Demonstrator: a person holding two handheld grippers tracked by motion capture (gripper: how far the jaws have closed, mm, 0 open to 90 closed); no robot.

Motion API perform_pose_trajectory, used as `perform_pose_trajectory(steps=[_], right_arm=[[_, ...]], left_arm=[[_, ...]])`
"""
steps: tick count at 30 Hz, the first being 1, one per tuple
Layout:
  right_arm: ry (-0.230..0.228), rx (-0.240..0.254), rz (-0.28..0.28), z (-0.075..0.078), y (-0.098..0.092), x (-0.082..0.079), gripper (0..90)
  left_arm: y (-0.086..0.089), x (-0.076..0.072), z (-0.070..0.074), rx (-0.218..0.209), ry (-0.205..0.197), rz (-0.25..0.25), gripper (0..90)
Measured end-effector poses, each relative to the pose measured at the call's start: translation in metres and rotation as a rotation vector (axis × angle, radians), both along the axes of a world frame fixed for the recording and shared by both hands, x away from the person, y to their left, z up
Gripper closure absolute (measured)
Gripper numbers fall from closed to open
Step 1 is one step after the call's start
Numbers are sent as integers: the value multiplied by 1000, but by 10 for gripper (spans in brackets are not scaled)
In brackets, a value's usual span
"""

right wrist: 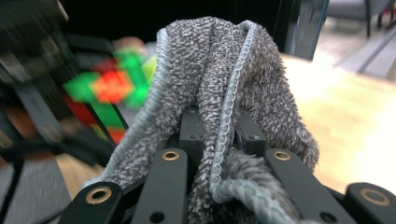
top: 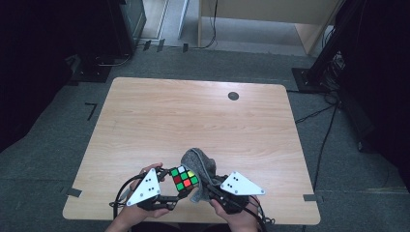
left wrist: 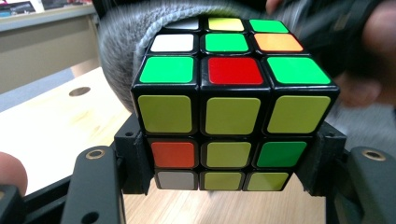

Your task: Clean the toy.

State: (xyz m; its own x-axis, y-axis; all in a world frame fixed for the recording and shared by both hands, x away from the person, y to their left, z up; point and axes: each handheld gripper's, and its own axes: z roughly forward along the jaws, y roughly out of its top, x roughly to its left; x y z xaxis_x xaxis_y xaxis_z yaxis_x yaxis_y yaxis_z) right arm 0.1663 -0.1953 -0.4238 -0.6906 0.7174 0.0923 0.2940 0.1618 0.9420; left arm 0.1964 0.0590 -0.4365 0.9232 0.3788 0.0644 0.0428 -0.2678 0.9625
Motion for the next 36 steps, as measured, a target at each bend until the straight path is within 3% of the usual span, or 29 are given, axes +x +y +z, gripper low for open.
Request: perform_pose_trajectory(steps=[2, 5, 7, 9, 11, 14, 17, 19, 21, 23, 25, 29, 32, 36], right_arm=[[-5, 5, -3, 2, 0, -1, 775], [-55, 20, -8, 11, 1, -6, 773], [-79, 8, -19, 12, 2, -8, 773], [-67, 18, -25, 8, 2, -7, 774], [-43, -20, -24, 1, 3, -3, 772], [-79, -40, -27, 3, 4, -5, 768], [-118, 12, -22, 11, 2, -11, 768], [-131, -5, -28, 11, 4, -12, 767], [-108, 4, -22, 7, 3, -8, 765], [-73, -34, -17, 2, 3, -4, 762], [-62, -40, -23, 0, 4, -3, 761], [-106, -19, -30, 10, 6, -10, 754], [-107, -11, -35, 10, 6, -10, 752], [-25, -54, -34, -4, 6, -1, 753]], left_arm=[[1, 1, 0, 3, -1, -4, 342], [-3, 1, -4, 54, -8, -5, 342], [-4, 0, -4, 57, -5, -3, 342], [-4, 0, -3, 53, -9, -4, 342], [-2, -1, -1, 28, -1, -16, 342], [-2, -1, 0, 39, -7, -18, 342], [-4, -1, -4, 69, -7, -17, 342], [-4, -1, -4, 75, -7, -11, 342], [-3, -1, -2, 60, -8, -14, 342], [-1, -1, 1, 26, -4, -16, 342], [0, 0, 1, 29, -3, -10, 342], [-1, 2, -5, 64, -3, 8, 342], [-1, 0, -2, 56, -15, 11, 342], [3, 0, 4, 18, -12, 8, 342]])
